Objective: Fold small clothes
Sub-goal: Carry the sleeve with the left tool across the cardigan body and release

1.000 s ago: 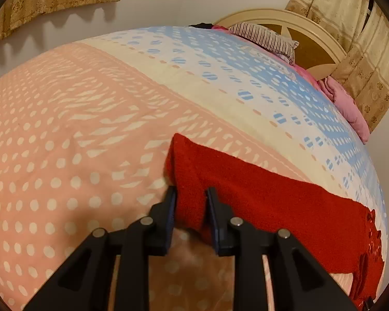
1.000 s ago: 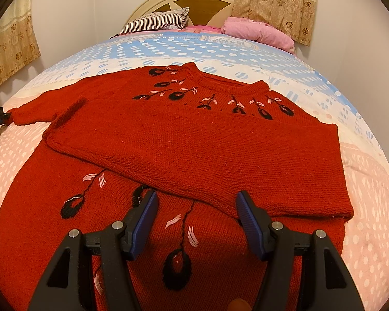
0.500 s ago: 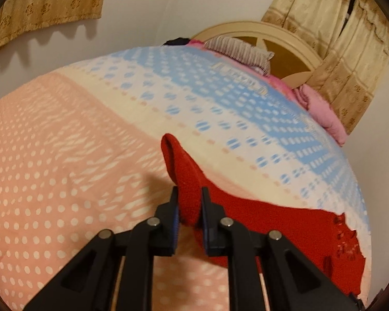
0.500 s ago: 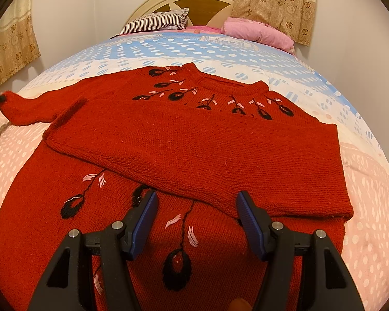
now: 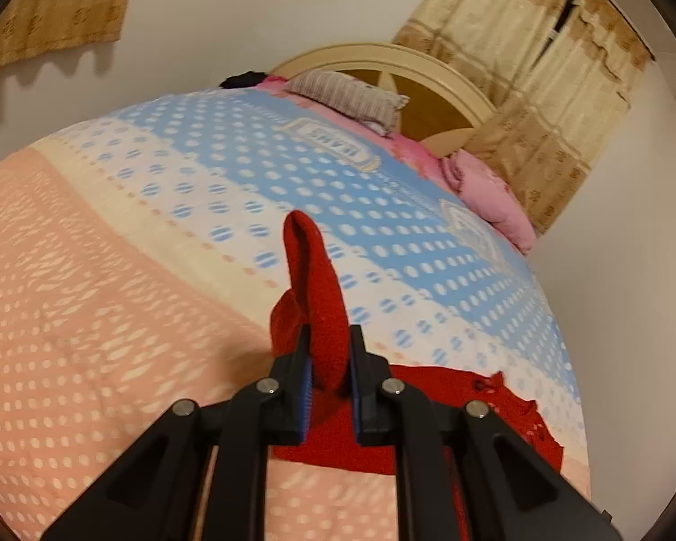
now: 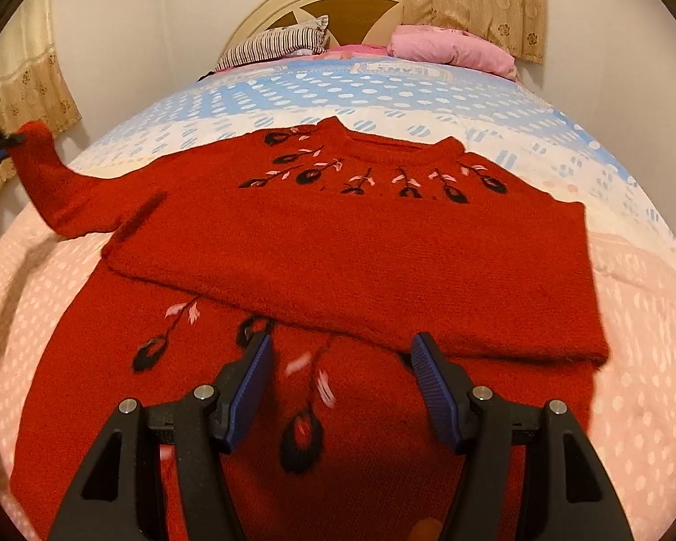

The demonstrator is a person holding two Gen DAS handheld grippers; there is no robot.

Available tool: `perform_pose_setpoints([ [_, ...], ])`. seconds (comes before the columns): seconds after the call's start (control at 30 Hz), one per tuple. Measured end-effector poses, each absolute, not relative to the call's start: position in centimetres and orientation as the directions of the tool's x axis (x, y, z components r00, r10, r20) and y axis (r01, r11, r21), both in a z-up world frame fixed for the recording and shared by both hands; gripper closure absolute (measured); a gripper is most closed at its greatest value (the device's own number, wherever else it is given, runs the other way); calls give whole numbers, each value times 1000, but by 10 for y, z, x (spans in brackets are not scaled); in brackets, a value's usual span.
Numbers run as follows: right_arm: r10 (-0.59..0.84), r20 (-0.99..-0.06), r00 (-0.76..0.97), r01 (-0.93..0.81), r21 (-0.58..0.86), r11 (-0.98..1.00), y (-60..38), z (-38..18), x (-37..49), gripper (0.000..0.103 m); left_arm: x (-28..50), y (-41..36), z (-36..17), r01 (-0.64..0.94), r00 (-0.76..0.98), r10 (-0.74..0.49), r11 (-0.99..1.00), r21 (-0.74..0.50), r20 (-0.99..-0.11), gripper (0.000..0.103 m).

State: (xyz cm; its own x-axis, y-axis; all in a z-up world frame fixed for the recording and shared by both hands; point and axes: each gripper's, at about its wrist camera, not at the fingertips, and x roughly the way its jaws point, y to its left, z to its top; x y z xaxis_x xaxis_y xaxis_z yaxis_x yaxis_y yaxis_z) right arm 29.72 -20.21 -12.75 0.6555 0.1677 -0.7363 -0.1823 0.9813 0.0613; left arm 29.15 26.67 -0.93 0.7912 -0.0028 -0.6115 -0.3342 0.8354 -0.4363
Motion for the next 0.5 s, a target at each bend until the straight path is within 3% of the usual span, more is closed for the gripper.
perform_pose_setpoints([
  [0.5,234,-726,647,-191,142,971,-258,-126,211,38,322,172,26,-194,819,-133,851,-488,-558,89],
])
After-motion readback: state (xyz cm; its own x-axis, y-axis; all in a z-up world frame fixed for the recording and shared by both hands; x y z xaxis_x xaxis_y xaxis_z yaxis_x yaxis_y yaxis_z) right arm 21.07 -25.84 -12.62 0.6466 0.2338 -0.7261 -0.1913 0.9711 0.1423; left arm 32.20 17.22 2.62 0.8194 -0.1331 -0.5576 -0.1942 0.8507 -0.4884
